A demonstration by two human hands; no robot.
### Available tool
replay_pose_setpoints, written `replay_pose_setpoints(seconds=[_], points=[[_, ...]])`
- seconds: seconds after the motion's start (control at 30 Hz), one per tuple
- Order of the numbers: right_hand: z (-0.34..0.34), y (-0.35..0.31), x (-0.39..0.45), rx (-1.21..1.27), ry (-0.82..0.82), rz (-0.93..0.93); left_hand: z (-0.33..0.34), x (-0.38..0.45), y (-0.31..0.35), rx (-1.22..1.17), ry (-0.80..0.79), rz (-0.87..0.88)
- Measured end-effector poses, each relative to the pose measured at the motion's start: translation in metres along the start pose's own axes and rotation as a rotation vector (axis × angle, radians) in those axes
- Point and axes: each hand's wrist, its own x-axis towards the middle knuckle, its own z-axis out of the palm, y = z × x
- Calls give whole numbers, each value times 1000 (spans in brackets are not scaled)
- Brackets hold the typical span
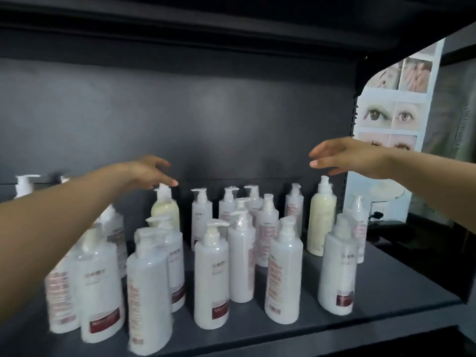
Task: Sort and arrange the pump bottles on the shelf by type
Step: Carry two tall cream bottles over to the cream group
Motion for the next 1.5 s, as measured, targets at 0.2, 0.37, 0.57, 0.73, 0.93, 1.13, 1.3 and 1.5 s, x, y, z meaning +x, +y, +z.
replay_pose_setpoints(seconds=[0.2,0.37,0.57,0.73,0.93,1.13,1.3,1.5], points=[[-24,51,28,21,-5,13,11,16,0,43,66,-83],[-19,90,54,19,-17,112,15,24,-4,58,79,-110],[19,137,89,168,66,192,20,15,-15,-101,71,-178],[37,150,96,251,117,158,18,11,-21,-113,35,-219],[41,151,87,226,106,217,29,16,-28,-111,144,-259],[42,155,94,205,177,204,34,11,-18,-61,171,-250],[31,116,94,199,206,68,23,5,4,18,288,-181],[17,21,76,272,249,-162,-37,-15,38,-79,490,-27]])
